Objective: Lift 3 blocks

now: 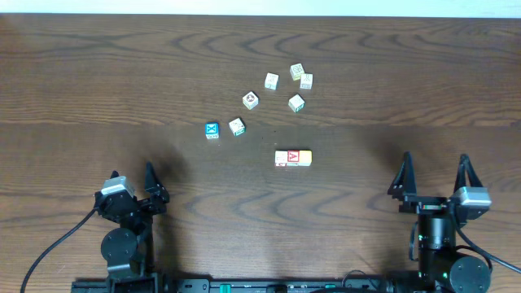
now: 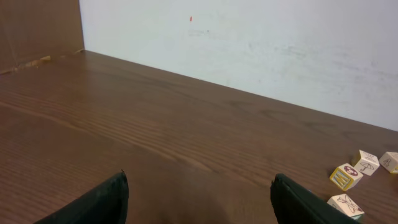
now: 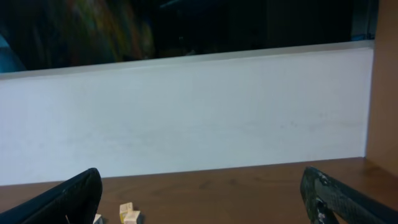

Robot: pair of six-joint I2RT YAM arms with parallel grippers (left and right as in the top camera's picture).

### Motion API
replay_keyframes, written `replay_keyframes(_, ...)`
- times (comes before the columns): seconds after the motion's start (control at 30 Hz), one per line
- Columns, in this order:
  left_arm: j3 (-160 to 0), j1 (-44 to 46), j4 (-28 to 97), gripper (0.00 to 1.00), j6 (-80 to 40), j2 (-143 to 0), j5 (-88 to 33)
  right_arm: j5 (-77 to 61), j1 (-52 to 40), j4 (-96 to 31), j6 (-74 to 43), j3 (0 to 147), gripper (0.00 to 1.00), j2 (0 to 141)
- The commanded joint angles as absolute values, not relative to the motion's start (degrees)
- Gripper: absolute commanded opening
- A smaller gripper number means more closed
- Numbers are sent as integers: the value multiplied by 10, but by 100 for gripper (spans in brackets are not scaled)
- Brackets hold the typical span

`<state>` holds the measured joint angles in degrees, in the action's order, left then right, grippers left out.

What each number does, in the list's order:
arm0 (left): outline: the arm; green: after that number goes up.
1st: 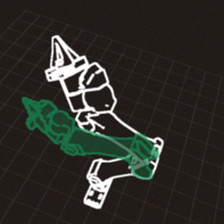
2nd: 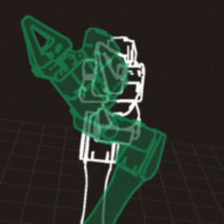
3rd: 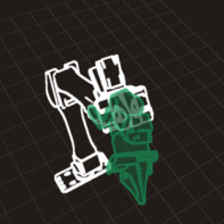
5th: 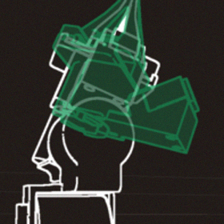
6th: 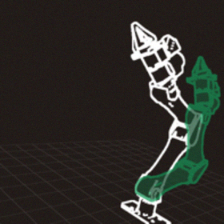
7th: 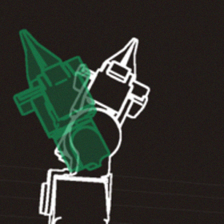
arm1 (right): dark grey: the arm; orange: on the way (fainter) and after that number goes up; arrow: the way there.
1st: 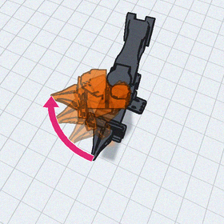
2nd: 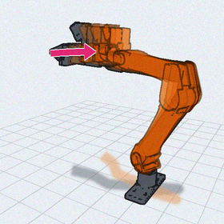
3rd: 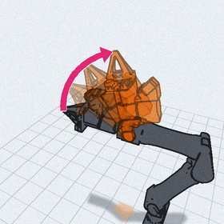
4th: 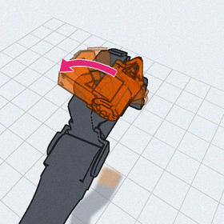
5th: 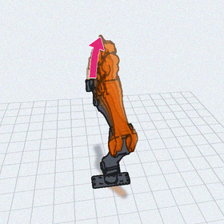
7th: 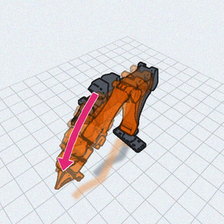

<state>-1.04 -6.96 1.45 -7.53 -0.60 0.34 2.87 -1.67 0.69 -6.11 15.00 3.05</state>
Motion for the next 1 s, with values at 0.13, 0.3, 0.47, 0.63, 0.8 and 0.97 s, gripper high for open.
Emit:
replay_keyframes(0.13, -2, -68, 40, 73, -76, -3, 22, 19, -20, 9, -68, 103, 99, 3)
replay_keyframes(0.3, -2, -68, 40, 74, -76, -3, 22, 19, -25, 12, -68, 81, 99, 3)
replay_keyframes(0.47, -2, -68, 40, 73, -76, -3, 22, 17, -35, 22, -77, 41, 99, 3)
replay_keyframes(0.63, -2, -68, 40, 74, -76, -3, 22, 14, -46, 57, -77, 2, 99, 2)
replay_keyframes(0.8, -2, -68, 40, 74, -76, -3, 22, 27, -46, 32, -77, 3, 99, 2)
replay_keyframes(0.97, -2, -68, 40, 73, -76, -3, 22, 24, -46, -44, -87, 3, 99, 2)
